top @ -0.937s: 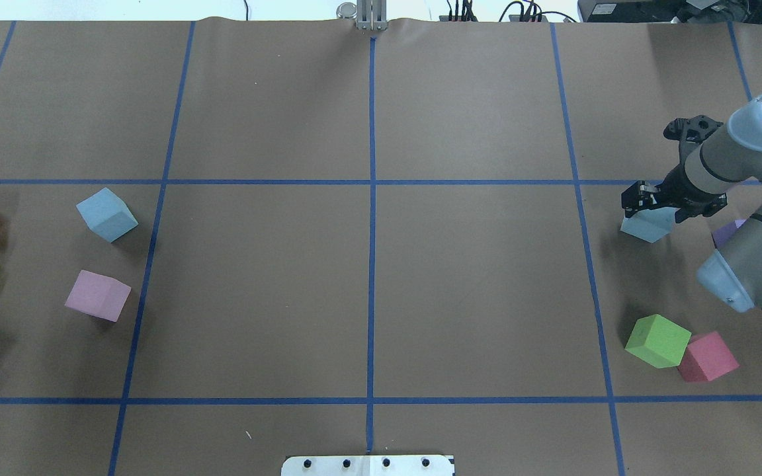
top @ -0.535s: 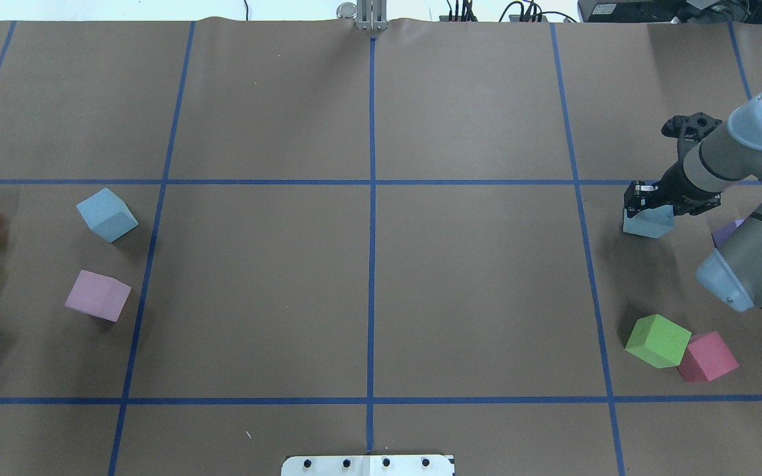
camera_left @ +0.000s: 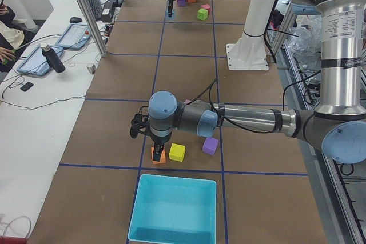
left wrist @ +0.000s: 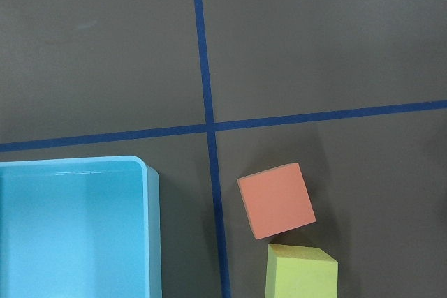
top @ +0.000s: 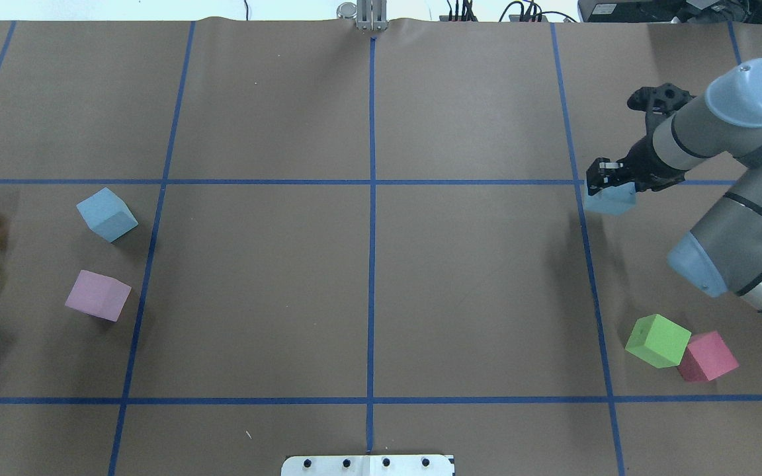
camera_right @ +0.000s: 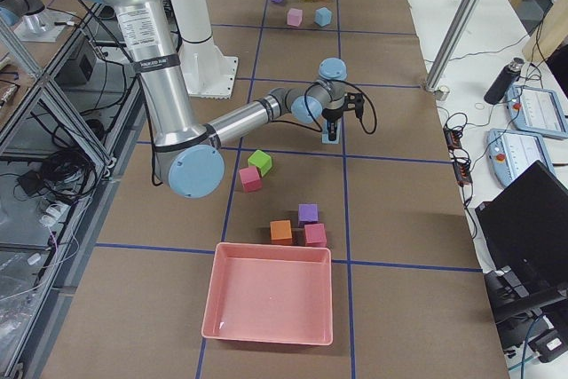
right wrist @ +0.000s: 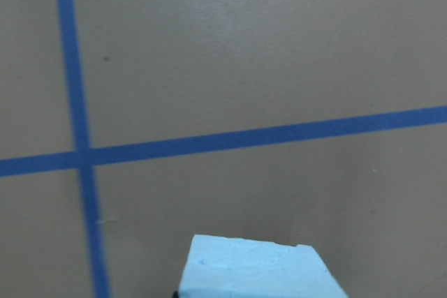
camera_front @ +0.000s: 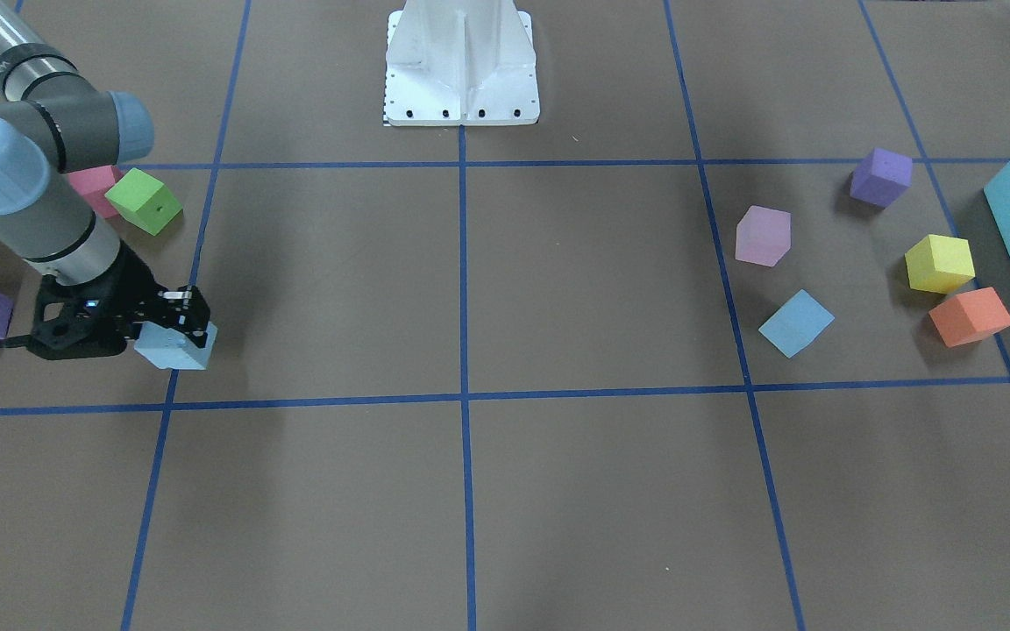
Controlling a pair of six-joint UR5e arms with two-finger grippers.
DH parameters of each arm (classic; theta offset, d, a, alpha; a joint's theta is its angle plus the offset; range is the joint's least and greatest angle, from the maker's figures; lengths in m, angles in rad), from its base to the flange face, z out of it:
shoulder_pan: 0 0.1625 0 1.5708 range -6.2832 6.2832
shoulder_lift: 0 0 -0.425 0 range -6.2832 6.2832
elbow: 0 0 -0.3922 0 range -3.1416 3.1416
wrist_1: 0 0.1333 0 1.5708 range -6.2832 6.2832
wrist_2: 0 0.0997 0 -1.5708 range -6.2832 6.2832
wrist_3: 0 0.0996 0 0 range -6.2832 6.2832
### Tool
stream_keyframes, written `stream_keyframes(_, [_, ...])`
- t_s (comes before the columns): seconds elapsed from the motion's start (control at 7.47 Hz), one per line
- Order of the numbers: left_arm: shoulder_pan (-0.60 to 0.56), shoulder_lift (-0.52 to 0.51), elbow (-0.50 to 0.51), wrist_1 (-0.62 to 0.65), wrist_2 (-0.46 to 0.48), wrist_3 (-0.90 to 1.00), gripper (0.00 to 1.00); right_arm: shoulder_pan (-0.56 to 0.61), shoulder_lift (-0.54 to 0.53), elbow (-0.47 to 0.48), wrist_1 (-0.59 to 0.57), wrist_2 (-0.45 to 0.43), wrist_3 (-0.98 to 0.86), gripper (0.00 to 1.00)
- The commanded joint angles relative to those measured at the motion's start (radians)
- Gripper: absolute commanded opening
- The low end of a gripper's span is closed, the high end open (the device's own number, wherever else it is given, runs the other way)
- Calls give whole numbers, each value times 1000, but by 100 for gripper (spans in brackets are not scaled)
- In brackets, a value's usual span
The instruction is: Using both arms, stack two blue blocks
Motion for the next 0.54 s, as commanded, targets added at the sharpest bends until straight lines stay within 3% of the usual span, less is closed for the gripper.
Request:
stream_keyframes(0.0, [0, 10, 0, -6, -2, 0, 98, -155, 210, 2, -202, -109, 79, 0])
stream_keyframes(0.13, [0, 10, 0, -6, -2, 0, 98, -215, 309, -1, -325, -155, 121, 0])
stream_keyframes(0.27, [0, 10, 5, -6, -2, 0, 98, -285, 359, -25, -337, -181, 208, 0])
stream_keyframes(0.4, [0, 10, 5, -6, -2, 0, 98, -333, 464, -124, -340, -212, 242, 0])
